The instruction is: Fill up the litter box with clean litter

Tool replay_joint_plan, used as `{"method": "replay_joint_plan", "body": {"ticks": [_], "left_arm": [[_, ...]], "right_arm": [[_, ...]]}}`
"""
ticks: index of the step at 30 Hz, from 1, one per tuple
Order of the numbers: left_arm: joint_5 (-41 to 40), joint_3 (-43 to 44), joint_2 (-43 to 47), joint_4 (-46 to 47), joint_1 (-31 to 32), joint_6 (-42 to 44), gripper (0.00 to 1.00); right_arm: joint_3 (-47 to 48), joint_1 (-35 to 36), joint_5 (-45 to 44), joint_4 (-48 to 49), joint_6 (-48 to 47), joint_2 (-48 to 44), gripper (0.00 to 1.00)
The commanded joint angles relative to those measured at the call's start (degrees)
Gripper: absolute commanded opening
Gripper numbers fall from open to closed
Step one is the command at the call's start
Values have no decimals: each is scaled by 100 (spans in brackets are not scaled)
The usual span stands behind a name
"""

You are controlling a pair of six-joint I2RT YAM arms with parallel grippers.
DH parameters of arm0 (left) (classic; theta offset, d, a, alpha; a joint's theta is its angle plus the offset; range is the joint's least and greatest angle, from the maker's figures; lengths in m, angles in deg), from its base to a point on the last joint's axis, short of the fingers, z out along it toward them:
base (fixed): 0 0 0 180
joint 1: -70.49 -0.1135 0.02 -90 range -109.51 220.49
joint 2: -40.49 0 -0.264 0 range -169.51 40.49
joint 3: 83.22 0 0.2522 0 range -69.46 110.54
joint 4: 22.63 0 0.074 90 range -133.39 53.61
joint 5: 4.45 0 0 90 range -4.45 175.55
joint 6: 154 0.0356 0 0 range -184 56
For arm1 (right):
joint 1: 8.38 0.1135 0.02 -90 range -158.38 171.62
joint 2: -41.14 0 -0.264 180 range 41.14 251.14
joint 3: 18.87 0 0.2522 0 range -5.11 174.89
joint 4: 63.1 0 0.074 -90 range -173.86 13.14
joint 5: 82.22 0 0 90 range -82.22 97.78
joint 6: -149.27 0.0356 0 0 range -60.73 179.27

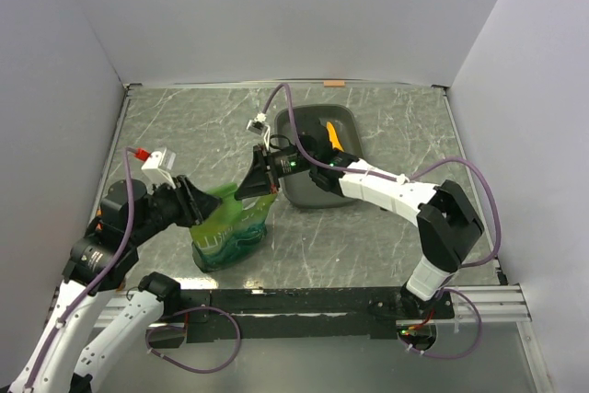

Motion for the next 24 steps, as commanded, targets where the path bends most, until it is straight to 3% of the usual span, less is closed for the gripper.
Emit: {"method": "replay_joint_plan", "body": {"ticks": [1,2,3,7,10,11,14,18,24], "left_arm": [[241,-13,-13,151,1,215,17],[215,4,-30,168,1,251,4],[223,4,-48,194,1,295,1],[215,-48,-223,633,1,662,1],[214,65,-539,1107,1,1224,1],[241,135,-636,1256,1,1383,1],[434,749,-1128,1328,1,2157,1],[1241,1320,-1637,1451,-52,3211,1],[3244,2332,-2401,1171,-315,5055,1]], "right_arm": [[-17,-98,-18,235,-141,-465,0],[-34,-107,-27,200,-150,-474,0],[-26,-124,-27,182,-176,-509,0],[0,-168,-333,-238,-439,-693,0],[79,-212,-772,-801,-861,-965,29],[114,-212,-930,-959,-1132,-1140,44],[272,-247,-1755,-1960,-1677,-1500,59],[264,-467,-2346,-2674,-1864,-2107,64],[247,-581,-2927,-3658,-2312,-2960,68]]}}
